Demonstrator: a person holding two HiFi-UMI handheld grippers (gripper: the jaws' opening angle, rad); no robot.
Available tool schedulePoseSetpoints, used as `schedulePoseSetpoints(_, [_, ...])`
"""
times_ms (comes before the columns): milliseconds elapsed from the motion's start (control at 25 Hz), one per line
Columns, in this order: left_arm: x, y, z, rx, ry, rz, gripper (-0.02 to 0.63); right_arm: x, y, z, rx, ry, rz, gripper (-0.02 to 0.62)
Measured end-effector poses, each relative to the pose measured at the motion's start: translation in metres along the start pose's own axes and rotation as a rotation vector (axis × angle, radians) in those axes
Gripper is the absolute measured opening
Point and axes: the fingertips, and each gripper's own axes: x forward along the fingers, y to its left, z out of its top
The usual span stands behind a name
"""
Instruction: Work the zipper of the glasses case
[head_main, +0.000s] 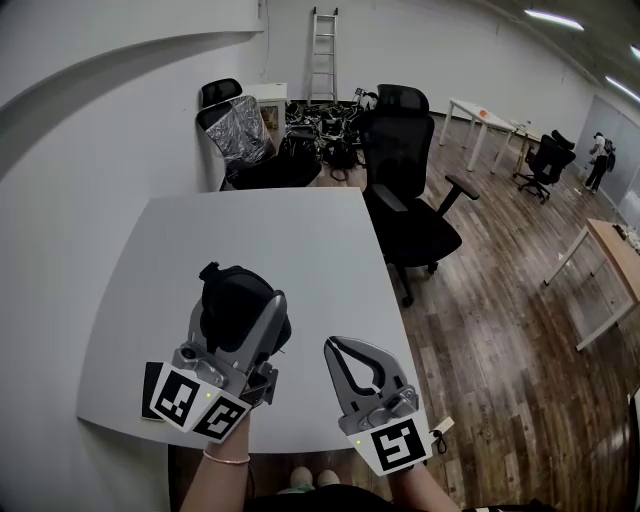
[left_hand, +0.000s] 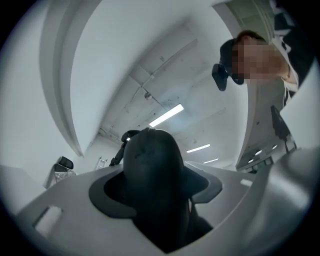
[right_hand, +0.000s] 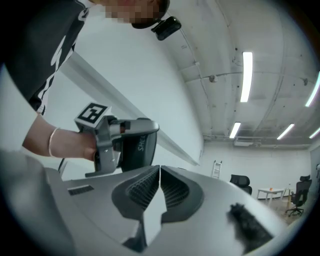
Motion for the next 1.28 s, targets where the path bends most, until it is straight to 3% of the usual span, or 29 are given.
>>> schedulePoseSetpoints(240, [-0.030, -0.019, -0.046, 0.137, 0.049, 0.116, 0.285, -0.009, -0.011, 0.001, 0.028, -0.008, -0.096, 0.006])
schedulePoseSetpoints(400, [-0.038, -0.011, -0.069, 0.165, 0.137, 0.152, 0.285, 0.007, -0.012, 0.006, 0.044, -0.003, -0.105, 0.006])
schedulePoseSetpoints(640, [-0.046, -0.017, -0.089, 0.218, 0.209, 0.146, 0.285, 0.011, -0.004, 0.004, 0.052, 0.002, -0.116, 0.006])
schedulePoseSetpoints(1280, [-0.047, -0.019, -0.084, 0.229, 0.216, 0.149, 0.285, 0.016, 0.003, 0.007, 0.050, 0.027, -0.124, 0.006])
